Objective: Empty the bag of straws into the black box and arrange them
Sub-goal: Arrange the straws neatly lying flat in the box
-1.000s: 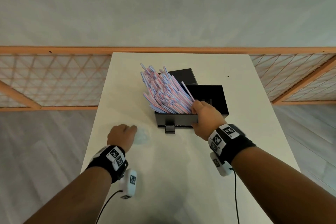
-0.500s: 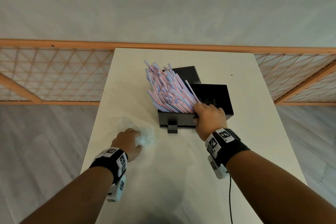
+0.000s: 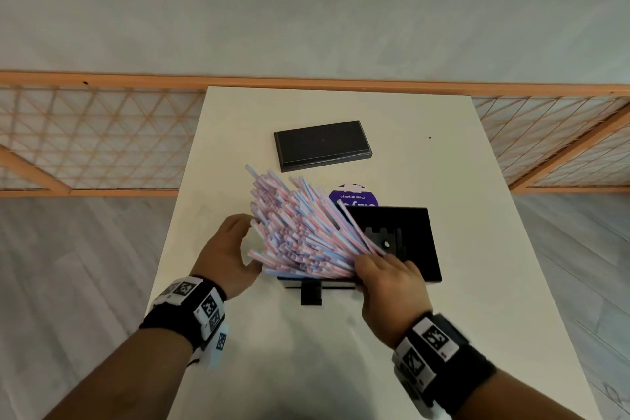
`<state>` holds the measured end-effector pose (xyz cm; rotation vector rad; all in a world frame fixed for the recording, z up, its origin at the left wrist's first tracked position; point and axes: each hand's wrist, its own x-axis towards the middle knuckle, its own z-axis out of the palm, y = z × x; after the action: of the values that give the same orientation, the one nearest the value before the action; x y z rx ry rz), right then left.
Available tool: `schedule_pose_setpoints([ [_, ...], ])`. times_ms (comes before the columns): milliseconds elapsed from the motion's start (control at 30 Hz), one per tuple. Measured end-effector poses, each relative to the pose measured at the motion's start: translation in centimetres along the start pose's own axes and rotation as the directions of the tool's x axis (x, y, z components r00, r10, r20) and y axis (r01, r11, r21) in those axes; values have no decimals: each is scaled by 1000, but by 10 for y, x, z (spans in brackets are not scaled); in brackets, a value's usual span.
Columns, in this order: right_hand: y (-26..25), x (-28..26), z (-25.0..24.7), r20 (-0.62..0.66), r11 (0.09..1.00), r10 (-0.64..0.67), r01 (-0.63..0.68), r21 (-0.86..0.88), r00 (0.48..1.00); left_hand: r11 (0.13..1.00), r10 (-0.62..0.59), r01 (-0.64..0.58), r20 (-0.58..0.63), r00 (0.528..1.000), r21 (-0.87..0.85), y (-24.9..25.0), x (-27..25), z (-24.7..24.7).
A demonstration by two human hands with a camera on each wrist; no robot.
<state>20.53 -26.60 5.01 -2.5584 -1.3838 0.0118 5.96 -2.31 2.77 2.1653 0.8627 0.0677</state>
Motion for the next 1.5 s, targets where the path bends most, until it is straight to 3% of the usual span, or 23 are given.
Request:
schedule_pose_setpoints([
  [167,-3,-7,-1,3,999,32,-32,11,999,995,14,-14,-3,1000,-100,13,-6,-3],
  [267,-4,-2,-8,91,995,95,-97,18,991,995,4,-4,6,1000,-101,17,-5,-5],
  [333,-5,3,-16,173,990,120,-131,54,978,989,90,-89,-3,996,-119,20,-6,-9],
  [400,-7,7,-27,276,984,124,-154,93,953,980,185,-178,76,980,-84,18,-10,-11],
  [467,-7,11,-38,329,960,152,-219,177,932,985,168,-161,168,971,-54,23,-16,-16],
  [533,-7,20,-47,319,934,186,-268,237,929,989,145,-136,186,972,-62,29,-21,-18],
  [633,1,41,-47,391,914,191,-308,263,901,978,125,-83,216,968,-194,42,-28,-14],
  [767,2,58,-40,515,859,68,-313,405,854,838,220,-75,208,953,-540,53,-19,-5],
  [1000,-10,54,-26,393,749,-21,-246,615,919,786,330,-221,90,940,-578,85,-18,6],
  [1200,-17,53,-36,361,604,-61,-253,756,931,774,317,-225,54,947,-592,91,-21,8],
  [1367,-17,52,-36,311,633,-39,-218,743,950,733,304,-226,11,953,-642,93,-19,11],
  [1500,-19,53,-38,239,704,-24,-153,693,971,687,277,-278,-112,954,-671,102,-18,8],
])
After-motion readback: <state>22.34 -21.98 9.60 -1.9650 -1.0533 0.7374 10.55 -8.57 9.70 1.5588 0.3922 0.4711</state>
